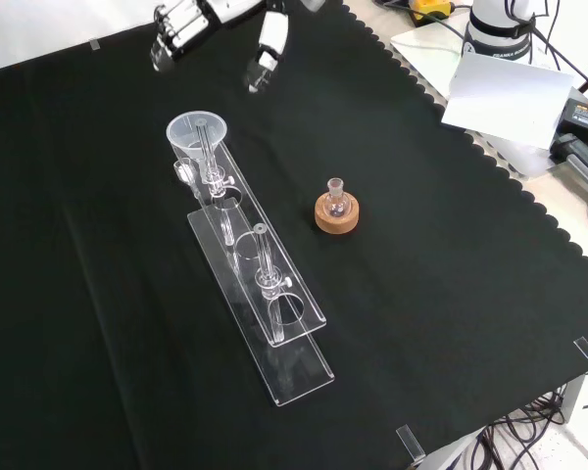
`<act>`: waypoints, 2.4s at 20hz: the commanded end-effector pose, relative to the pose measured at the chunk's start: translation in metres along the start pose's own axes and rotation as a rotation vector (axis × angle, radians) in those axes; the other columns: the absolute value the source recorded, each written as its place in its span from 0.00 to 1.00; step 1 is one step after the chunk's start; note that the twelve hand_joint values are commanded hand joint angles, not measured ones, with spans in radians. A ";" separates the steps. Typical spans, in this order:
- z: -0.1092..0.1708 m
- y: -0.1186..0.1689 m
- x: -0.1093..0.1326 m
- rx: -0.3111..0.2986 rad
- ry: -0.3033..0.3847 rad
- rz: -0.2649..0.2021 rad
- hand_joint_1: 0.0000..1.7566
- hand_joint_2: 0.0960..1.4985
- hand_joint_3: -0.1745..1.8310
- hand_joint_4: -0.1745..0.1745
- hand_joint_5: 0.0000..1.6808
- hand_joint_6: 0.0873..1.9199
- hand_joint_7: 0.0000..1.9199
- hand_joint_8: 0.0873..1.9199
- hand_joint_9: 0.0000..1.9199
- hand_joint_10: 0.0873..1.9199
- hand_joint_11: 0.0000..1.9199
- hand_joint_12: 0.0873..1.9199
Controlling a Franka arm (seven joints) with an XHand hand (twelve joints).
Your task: Pick up the funnel from the transparent funnel stand.
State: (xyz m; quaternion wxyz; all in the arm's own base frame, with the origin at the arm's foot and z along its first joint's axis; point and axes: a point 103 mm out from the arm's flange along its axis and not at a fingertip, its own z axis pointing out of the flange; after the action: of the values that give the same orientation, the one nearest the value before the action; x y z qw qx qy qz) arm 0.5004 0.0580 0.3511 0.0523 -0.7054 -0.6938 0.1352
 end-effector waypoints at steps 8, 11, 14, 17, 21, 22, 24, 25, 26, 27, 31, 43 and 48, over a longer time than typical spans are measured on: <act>0.026 0.039 -0.002 0.137 -0.014 -0.001 0.26 0.48 0.19 0.54 0.05 0.00 0.00 0.10 0.01 0.37 0.01 0.79; 0.033 0.044 -0.005 0.166 -0.023 0.000 0.27 0.47 0.18 0.54 0.04 0.00 0.00 0.08 0.00 0.36 0.02 0.80; 0.040 0.048 -0.010 0.196 -0.016 -0.022 0.29 0.47 0.18 0.53 0.03 0.00 0.00 0.05 0.00 0.35 0.02 0.80; 0.045 0.050 -0.010 0.170 -0.029 -0.019 0.29 0.46 0.17 0.53 0.02 0.00 0.00 0.04 0.00 0.35 0.02 0.80; 0.052 0.054 -0.010 0.170 -0.076 -0.016 0.29 0.47 0.17 0.53 0.02 0.00 0.00 0.03 0.00 0.35 0.02 0.80; 0.053 0.055 -0.010 0.171 -0.078 -0.019 0.29 0.47 0.17 0.52 0.02 0.00 0.00 0.03 0.00 0.36 0.02 0.79; 0.056 0.057 -0.008 0.167 -0.081 -0.023 0.30 0.47 0.17 0.52 0.02 0.00 0.00 0.04 0.01 0.37 0.03 0.78; 0.058 0.058 -0.008 0.167 -0.084 -0.025 0.30 0.47 0.17 0.51 0.02 0.00 0.00 0.04 0.02 0.37 0.04 0.78; 0.059 0.059 -0.028 0.163 -0.059 -0.040 0.31 0.47 0.17 0.51 0.02 0.00 0.00 0.05 0.02 0.38 0.04 0.78; 0.060 0.060 -0.035 0.165 -0.053 -0.044 0.31 0.47 0.17 0.51 0.02 0.00 0.00 0.06 0.02 0.38 0.04 0.77; 0.061 0.062 -0.024 0.174 -0.082 -0.035 0.32 0.47 0.17 0.48 0.04 0.00 0.00 0.14 0.06 0.36 0.06 0.77; 0.070 0.071 -0.022 0.173 -0.071 -0.035 0.34 0.48 0.17 0.46 0.07 0.00 0.00 0.24 0.10 0.36 0.09 0.76; 0.068 0.071 -0.018 0.160 -0.086 -0.054 0.34 0.48 0.17 0.45 0.08 0.00 0.00 0.25 0.10 0.35 0.09 0.76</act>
State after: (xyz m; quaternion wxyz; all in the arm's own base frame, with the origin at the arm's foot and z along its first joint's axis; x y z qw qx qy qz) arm 0.5507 0.0344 0.2682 0.0875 -0.6779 -0.6957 0.2210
